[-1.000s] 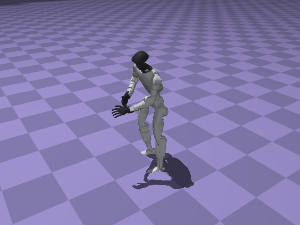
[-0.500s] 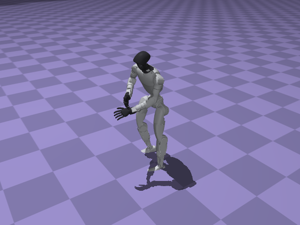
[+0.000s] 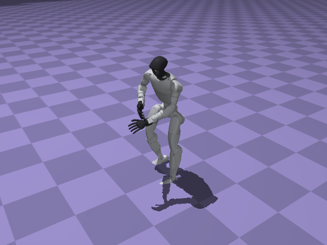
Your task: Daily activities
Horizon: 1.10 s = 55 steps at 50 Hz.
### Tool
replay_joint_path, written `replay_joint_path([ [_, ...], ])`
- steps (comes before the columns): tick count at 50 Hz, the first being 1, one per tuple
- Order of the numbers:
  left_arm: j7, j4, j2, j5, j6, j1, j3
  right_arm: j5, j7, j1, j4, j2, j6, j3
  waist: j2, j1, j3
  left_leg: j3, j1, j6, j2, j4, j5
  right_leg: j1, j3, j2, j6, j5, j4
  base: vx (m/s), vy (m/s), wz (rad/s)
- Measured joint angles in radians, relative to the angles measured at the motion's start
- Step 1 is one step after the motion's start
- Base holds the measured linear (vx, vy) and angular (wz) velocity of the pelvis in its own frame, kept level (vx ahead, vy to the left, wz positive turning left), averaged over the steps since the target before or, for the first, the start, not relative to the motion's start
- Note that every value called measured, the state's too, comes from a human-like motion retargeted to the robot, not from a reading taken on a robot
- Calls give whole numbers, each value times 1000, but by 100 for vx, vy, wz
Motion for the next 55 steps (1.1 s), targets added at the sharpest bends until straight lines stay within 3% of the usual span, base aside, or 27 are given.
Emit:
replay_joint_path([
  [19, 4, 39, 53, -2, 17, -30, 7, -142, -110, -11, -15, -10, -31, -19, 22, -7, -27, -17, -28, 0, -55, -4, 54, -15, -1, -45, 0, 83, 74, -1, 3, 34],
  [55, -34, 141, -23, 37, 34, -55, -27, -430, -199, -64, 39, -34, -26, 46, 24, -8, -47, -20, -59, 0, -134, -8, 140, -62, 50, -92, 2, 299, 179, -2, 3, 23],
])
